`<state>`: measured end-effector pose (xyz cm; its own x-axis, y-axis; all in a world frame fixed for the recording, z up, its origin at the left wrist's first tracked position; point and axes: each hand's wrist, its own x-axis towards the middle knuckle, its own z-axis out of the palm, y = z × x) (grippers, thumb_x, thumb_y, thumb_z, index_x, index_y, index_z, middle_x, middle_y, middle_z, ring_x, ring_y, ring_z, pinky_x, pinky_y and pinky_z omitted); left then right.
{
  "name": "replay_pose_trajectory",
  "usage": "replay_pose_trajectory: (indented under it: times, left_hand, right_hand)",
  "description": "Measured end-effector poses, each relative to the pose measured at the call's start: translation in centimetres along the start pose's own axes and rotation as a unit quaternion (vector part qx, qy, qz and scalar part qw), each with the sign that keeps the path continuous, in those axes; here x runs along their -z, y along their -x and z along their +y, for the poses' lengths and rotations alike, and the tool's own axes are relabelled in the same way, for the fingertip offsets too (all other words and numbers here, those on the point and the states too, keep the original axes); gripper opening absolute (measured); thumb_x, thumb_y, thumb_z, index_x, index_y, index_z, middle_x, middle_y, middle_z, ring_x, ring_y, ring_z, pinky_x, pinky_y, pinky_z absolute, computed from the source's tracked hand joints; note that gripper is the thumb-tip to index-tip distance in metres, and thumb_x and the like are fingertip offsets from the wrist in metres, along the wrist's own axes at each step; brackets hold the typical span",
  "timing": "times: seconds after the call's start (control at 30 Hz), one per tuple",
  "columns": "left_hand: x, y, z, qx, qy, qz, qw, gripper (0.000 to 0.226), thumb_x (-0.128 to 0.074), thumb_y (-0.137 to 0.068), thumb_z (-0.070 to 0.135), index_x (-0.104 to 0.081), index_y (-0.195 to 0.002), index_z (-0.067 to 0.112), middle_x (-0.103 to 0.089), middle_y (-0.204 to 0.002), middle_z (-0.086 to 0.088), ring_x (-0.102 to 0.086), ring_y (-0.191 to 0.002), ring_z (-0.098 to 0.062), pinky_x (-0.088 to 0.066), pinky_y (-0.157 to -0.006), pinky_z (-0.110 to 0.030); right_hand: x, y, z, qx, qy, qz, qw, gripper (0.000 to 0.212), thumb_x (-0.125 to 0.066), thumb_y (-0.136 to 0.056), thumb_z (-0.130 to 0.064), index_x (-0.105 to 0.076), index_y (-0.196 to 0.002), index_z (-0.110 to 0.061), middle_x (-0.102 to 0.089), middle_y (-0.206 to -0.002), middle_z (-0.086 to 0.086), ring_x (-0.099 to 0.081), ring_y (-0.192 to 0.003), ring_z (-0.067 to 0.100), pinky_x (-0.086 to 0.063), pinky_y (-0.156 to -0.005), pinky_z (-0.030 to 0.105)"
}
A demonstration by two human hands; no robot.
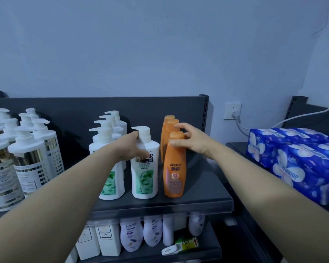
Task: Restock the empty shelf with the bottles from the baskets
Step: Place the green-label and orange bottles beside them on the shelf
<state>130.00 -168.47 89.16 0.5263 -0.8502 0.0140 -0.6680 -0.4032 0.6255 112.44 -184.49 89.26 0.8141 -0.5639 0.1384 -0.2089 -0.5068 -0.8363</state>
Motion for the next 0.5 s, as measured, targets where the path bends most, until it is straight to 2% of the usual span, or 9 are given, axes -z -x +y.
replay_pose_trajectory:
  times: [0.07,0.13,0.2,0.3,0.4,0.47,0.5]
  left_hand:
    - [0.3,0.1,0.0,0.008,-0.022,-0.006,1.0,0.044,-0.076,-0.079,0.031,-0.047,-0.109,0.019,-0.057,-0.102,0.004,-0.055,-0.097,-0.02,-0.042,-0.083,-0.031]
    - [0.6,0.3,0.3,0.006,-0.026,-0.001,1.0,0.037,-0.077,-0.079,0.032,-0.049,-0.098,0.018,-0.056,-0.095,0.003,-0.054,-0.088,-0.016,-0.04,-0.076,-0.028]
    - [0.9,0.4,1.0,0.008,0.008,0.008,1.0,0.031,-0.078,-0.079,0.032,-0.055,-0.088,0.014,-0.059,-0.089,0.001,-0.054,-0.08,-0.012,-0.039,-0.068,-0.025]
    - [1.6,0.5,1.7,0.053,0.085,0.036,0.994,0.04,-0.08,-0.075,0.039,-0.058,-0.084,0.007,-0.059,-0.085,-0.005,-0.053,-0.081,-0.019,-0.038,-0.071,-0.027]
    - [2.1,0.5,2.3,0.086,0.089,0.097,0.988,0.045,-0.079,-0.076,0.043,-0.047,-0.079,0.011,-0.05,-0.078,-0.001,-0.047,-0.072,-0.016,-0.034,-0.06,-0.027]
    - [2.3,0.5,2.8,0.057,0.067,0.155,0.984,0.036,-0.073,-0.083,0.038,-0.048,-0.078,0.012,-0.048,-0.075,0.003,-0.046,-0.067,-0.012,-0.034,-0.056,-0.022]
    - [2.4,0.5,3.0,0.028,0.055,0.183,0.981,0.031,-0.071,-0.085,0.036,-0.052,-0.084,0.012,-0.05,-0.077,0.005,-0.048,-0.069,-0.012,-0.034,-0.057,-0.022]
  right_hand:
    - [0.8,-0.7,-0.3,0.01,-0.012,0.042,0.999,0.054,-0.061,-0.088,-0.05,-0.045,-0.136,-0.031,-0.059,-0.127,-0.002,-0.058,-0.115,0.017,-0.046,-0.1,0.039]
    - [1.7,-1.7,-0.6,0.017,0.009,0.105,0.994,0.041,-0.05,-0.097,-0.044,-0.05,-0.134,-0.027,-0.057,-0.13,-0.004,-0.055,-0.118,0.016,-0.044,-0.103,0.039]
    - [2.3,-2.8,-0.9,0.027,0.069,0.144,0.987,0.037,-0.048,-0.1,-0.033,-0.052,-0.135,-0.023,-0.055,-0.135,-0.003,-0.05,-0.124,0.014,-0.04,-0.103,0.03]
    - [2.4,-4.9,-1.1,0.032,0.149,0.127,0.98,0.042,-0.054,-0.098,-0.023,-0.049,-0.139,-0.02,-0.05,-0.143,0.001,-0.047,-0.13,0.017,-0.039,-0.101,0.029]
    - [2.1,-6.9,-1.1,0.015,0.186,0.084,0.979,0.052,-0.058,-0.095,-0.02,-0.042,-0.144,-0.022,-0.046,-0.146,0.004,-0.047,-0.13,0.022,-0.041,-0.099,0.031]
    - [1.8,-7.9,-1.0,0.006,0.207,0.058,0.977,0.054,-0.059,-0.095,-0.019,-0.041,-0.145,-0.024,-0.046,-0.145,0.005,-0.049,-0.126,0.023,-0.045,-0.097,0.032]
    - [1.7,-8.3,-0.9,0.004,0.217,0.049,0.975,0.054,-0.059,-0.094,-0.018,-0.042,-0.145,-0.025,-0.046,-0.145,0.005,-0.051,-0.124,0.024,-0.047,-0.095,0.033]
